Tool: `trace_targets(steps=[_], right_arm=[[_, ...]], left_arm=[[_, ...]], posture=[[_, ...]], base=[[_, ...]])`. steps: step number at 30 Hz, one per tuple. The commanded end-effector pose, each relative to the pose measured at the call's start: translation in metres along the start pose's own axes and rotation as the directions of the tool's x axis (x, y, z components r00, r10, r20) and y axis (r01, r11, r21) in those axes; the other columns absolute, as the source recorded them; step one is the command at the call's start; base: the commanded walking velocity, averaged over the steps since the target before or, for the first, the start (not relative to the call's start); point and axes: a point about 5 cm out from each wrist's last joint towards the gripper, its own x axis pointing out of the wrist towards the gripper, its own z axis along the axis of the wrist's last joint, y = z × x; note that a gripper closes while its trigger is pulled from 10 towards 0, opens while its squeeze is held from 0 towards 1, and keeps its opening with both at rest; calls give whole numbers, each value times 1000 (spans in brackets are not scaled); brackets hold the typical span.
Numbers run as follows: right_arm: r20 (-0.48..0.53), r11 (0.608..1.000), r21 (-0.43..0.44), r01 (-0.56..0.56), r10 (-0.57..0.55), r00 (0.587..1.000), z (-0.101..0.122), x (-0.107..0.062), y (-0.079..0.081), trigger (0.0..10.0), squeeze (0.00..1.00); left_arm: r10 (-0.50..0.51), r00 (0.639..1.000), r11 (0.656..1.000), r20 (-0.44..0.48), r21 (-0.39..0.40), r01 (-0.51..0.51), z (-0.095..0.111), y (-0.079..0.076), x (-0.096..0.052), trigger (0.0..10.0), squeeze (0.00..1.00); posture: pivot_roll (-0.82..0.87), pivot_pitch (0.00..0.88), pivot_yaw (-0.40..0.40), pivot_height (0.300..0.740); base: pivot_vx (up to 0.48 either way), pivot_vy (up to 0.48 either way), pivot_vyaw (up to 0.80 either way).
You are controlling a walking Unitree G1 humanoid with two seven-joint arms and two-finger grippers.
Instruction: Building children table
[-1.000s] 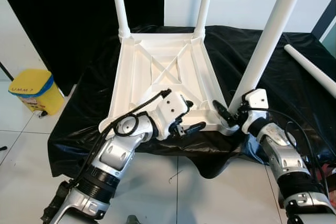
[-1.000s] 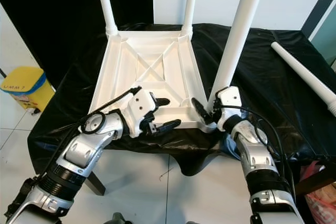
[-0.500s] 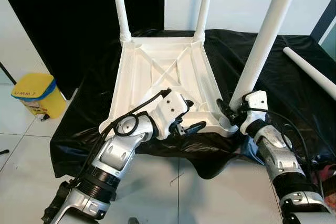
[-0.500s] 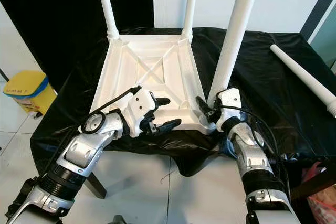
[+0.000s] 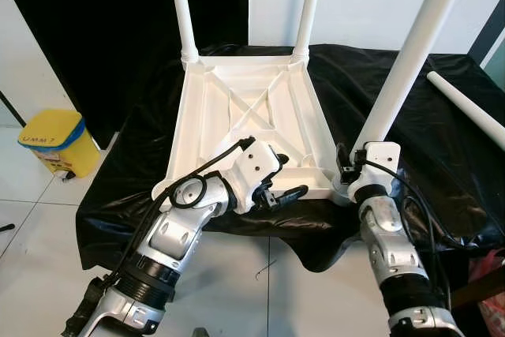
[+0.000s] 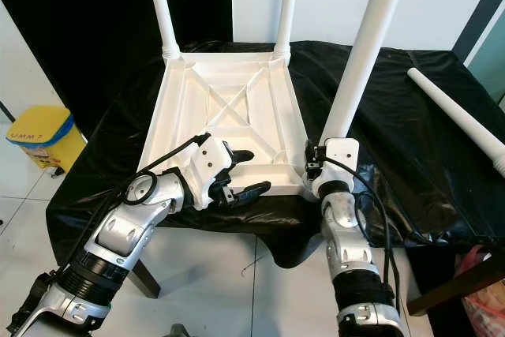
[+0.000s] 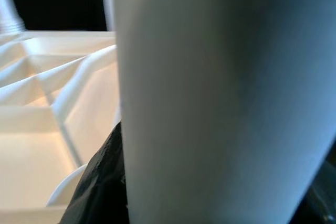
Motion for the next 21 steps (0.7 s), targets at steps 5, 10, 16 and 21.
trace_targets(steps=[5,10,16,21], right_arm=[[-133,983,71,172,-162,978,-26,-17,5,10000,0],[-94,994,63,89,-83,992,-18,-16,14,10000,0],[-92,994,45,102,-98,991,-16,-16,11,10000,0],[-71,995,28,99,-96,993,-12,-15,14,10000,0]], left_arm=[[42,999,999,1,2,-42,2,1,2,10000,0],[32,999,999,6,0,-32,3,-1,3,10000,0],[35,999,999,6,2,-35,3,0,3,10000,0],[39,999,999,5,3,-39,3,-1,2,10000,0]], posture=[[-5,49,-13,740],[-5,47,-18,740],[0,43,-20,740],[1,40,-23,740]], base=[[0,0,0],[0,0,0],[0,0,0],[0,0,0]])
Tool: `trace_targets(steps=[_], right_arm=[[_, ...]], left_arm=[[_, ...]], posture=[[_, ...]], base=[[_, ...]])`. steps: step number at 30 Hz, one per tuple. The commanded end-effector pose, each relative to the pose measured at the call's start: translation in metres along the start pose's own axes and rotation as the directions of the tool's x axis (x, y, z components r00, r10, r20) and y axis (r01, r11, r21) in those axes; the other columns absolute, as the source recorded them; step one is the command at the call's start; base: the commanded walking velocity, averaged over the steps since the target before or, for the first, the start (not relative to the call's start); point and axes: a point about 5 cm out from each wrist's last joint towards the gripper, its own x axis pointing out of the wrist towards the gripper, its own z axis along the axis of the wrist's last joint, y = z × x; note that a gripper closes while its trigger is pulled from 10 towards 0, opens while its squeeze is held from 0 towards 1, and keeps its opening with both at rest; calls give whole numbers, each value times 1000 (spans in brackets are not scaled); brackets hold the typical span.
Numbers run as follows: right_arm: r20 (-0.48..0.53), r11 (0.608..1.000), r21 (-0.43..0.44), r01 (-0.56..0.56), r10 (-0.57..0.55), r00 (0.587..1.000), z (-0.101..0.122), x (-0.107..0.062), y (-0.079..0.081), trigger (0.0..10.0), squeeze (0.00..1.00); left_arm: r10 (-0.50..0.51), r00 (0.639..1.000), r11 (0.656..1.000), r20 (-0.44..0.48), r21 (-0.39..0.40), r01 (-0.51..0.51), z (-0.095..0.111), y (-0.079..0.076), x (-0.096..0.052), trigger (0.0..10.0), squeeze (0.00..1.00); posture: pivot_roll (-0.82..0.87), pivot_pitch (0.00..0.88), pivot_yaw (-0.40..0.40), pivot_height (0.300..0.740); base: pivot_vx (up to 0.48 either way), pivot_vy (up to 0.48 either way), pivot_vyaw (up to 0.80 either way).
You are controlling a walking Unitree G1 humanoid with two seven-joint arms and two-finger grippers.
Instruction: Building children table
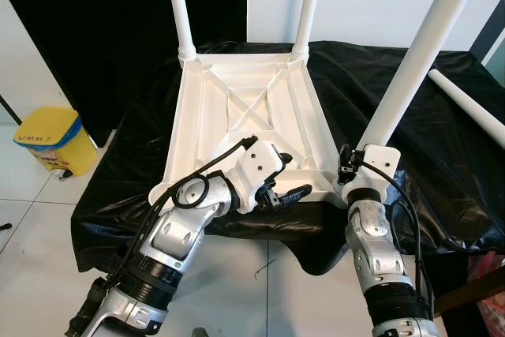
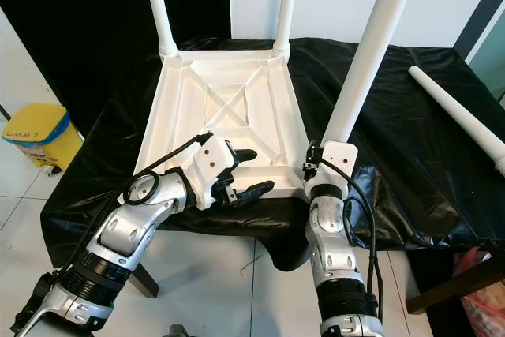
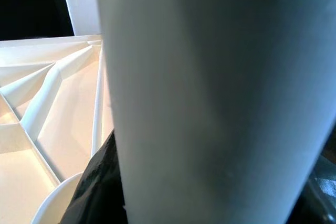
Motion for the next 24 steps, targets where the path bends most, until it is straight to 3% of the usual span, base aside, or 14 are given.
trace_targets(steps=[1,2,8,14,15,21,23,24], right_arm=[[-89,1000,-13,10,-11,996,-18,-7,-2,10000,0],[-68,1000,-9,-11,10,998,-15,-7,-3,10000,1000],[-32,999,-4,-50,50,998,-9,-8,-6,10000,1000],[2,994,-4,-112,112,994,-4,-19,-14,10000,992],[2,991,-7,-136,136,991,-4,-24,-16,10000,0],[3,981,-15,-196,196,981,-3,-36,-20,10000,0],[-8,969,-30,-247,247,969,-4,-50,-24,10000,0],[-8,969,-30,-247,247,969,-4,-50,-24,10000,0]], left_arm=[[44,999,999,-14,6,-44,-1,2,-1,10000,0],[45,999,999,-14,6,-45,-1,2,0,10000,0],[55,998,998,-16,8,-54,-2,4,-1,10000,0],[147,986,989,-72,18,-146,-12,20,1,10000,0],[181,978,984,-102,22,-179,-16,27,3,10000,0],[239,953,971,-189,55,-233,-29,40,6,10000,0],[302,907,953,-293,82,-291,-45,53,7,10000,0],[302,907,953,-293,82,-291,-45,53,7,10000,0]], posture=[[1,40,-23,740],[0,38,-26,740],[-2,37,-27,740],[-10,34,-31,740],[-19,36,-26,740],[-38,40,-13,740],[-74,50,10,740],[-74,50,10,740]], base=[[0,0,0],[0,0,0],[0,0,0],[0,0,0],[0,0,0],[0,0,0],[0,0,0],[0,0,0]])
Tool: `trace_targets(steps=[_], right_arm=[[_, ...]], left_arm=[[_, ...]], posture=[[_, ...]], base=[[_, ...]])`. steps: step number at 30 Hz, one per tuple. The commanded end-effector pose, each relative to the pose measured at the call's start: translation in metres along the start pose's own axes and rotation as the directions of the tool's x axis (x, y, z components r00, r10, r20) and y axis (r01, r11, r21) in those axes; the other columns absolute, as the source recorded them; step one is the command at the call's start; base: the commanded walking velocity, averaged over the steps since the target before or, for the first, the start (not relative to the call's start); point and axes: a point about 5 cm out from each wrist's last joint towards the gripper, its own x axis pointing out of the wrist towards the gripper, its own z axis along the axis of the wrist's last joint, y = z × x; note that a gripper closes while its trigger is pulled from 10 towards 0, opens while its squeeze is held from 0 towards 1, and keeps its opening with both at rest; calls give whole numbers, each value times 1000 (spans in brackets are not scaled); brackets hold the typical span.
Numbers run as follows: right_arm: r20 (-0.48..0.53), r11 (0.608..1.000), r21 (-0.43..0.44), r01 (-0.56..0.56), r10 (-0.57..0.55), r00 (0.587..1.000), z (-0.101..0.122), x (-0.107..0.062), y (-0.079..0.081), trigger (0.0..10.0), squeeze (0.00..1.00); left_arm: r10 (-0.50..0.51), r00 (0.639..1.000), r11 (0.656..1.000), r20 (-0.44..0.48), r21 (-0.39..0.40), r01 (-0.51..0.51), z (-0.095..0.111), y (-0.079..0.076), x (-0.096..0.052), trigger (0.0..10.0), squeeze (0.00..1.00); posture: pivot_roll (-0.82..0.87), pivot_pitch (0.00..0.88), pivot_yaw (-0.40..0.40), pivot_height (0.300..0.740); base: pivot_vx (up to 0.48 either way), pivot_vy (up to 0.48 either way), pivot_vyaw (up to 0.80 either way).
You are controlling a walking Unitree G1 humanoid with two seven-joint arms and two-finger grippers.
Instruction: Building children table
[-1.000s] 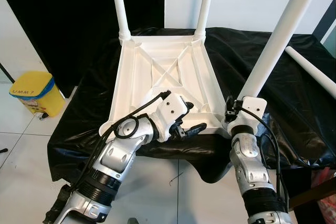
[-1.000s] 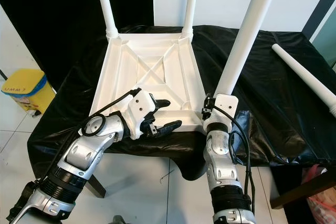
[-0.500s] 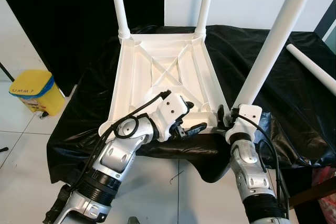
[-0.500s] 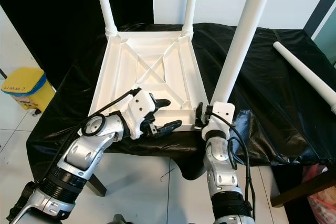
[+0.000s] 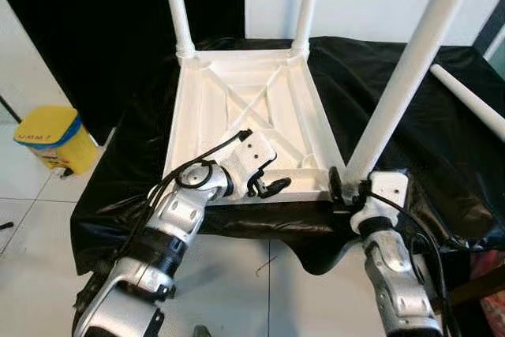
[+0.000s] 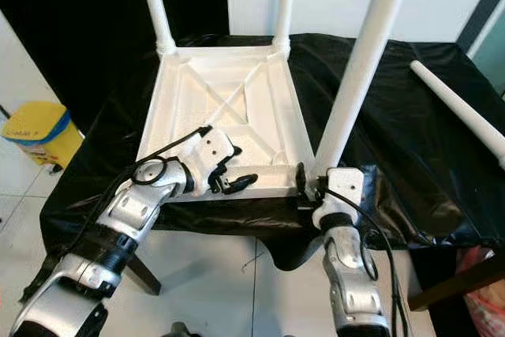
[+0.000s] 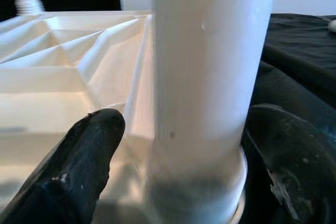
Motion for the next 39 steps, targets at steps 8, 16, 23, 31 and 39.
trace_targets(steps=[8,16,23,31,39], right_arm=[[-36,998,-6,-65,65,997,-1,-21,1,10000,0],[-36,999,3,-38,39,999,1,-27,-1,10000,0],[-36,999,10,-47,47,998,3,-25,3,10000,0],[-31,998,6,-55,55,998,6,-20,2,10000,0],[-28,998,1,-69,69,997,8,-13,4,10000,0]], left_arm=[[325,928,945,-182,28,-325,-27,32,3,10000,0],[404,871,909,-279,16,-416,-39,48,-2,10000,0],[392,868,877,-304,-164,-453,-46,55,-7,0,0],[422,860,852,-288,-198,-484,-45,61,-10,0,0],[428,865,843,-262,-230,-486,-43,56,-3,0,0]], posture=[[-138,68,57,740],[-159,77,79,740],[-154,76,82,740],[-142,74,67,740],[-132,75,53,740]], base=[[0,0,0],[0,0,0],[0,0,0],[0,0,0],[0,0,0]])
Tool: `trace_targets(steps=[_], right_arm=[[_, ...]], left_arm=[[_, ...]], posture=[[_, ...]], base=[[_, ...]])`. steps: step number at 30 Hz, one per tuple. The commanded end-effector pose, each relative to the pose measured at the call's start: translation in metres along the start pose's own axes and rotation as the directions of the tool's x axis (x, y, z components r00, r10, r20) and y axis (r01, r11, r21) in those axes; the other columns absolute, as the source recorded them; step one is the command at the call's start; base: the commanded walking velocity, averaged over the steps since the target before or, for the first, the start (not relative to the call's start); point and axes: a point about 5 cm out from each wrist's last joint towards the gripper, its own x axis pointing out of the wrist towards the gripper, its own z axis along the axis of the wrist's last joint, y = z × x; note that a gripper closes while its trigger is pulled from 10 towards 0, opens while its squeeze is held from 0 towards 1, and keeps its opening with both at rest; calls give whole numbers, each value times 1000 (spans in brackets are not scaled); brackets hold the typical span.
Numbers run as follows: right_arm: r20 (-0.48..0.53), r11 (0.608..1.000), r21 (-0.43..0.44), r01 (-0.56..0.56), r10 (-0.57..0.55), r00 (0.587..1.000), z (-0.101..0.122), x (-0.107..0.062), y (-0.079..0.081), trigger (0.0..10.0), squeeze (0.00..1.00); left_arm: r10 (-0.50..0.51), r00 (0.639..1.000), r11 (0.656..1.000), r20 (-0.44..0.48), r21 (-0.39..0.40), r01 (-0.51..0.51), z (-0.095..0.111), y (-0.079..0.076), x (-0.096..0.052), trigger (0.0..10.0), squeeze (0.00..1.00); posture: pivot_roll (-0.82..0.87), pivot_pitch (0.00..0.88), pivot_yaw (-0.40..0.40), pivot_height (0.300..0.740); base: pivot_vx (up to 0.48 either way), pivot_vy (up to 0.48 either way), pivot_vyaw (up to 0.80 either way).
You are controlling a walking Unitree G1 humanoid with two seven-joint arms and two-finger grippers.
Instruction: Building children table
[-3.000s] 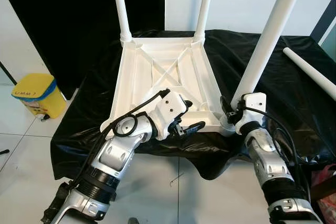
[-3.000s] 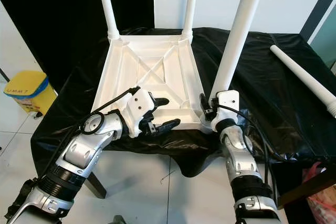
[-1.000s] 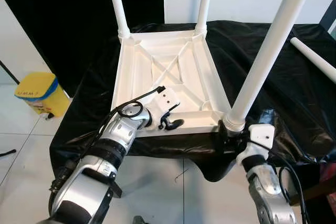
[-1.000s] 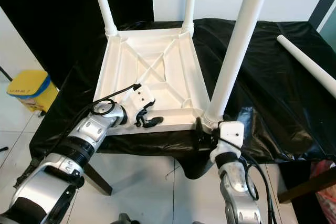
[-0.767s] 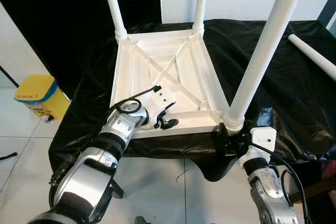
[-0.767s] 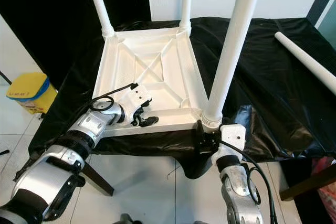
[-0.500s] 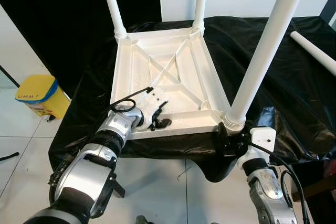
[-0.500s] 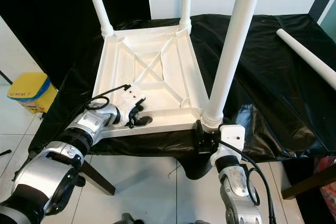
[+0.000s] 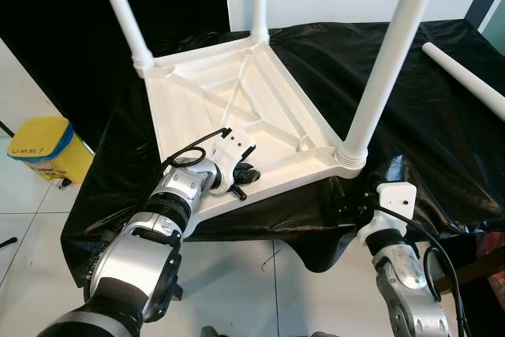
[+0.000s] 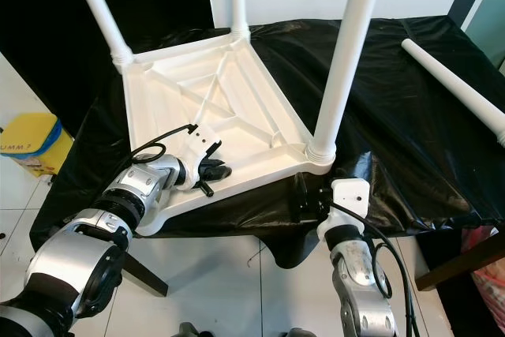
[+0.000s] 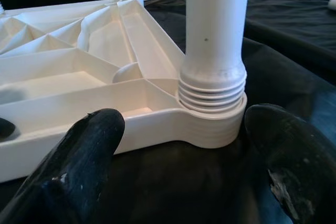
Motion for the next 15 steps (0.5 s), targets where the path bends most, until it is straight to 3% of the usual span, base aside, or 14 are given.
trace_targets(steps=[1,10,11,12,13,14,15], right_arm=[[-24,1000,11,-3,3,1000,-4,0,0,10000,0],[-34,1000,14,11,-11,999,-6,4,2,10000,0],[-33,1000,21,14,-13,999,-5,6,4,10000,0],[-32,999,29,17,-16,999,-5,8,6,10000,0],[-32,999,29,17,-16,999,-5,8,6,10000,0],[-33,999,39,21,-19,999,-5,10,8,10000,0],[-36,999,48,26,-24,999,-5,12,9,10000,0]], left_arm=[[415,910,909,0,-49,-414,-5,22,-5,0,0],[459,888,887,41,-88,-454,3,12,5,0,0],[457,888,887,50,-89,-452,7,5,11,0,0],[453,889,890,64,-80,-448,12,-3,18,3765,0],[453,889,890,64,-80,-448,12,-3,18,3765,0],[433,898,900,80,-79,-428,16,-12,24,10000,0],[408,908,912,97,-81,-402,19,-19,29,10000,0]], posture=[[-129,76,50,740],[-120,83,41,740],[-116,87,38,740],[-114,88,37,740],[-114,88,37,740],[-114,92,34,740],[-113,96,32,740]], base=[[0,0,0],[0,0,0],[0,0,0],[0,0,0],[0,0,0],[0,0,0],[0,0,0]])
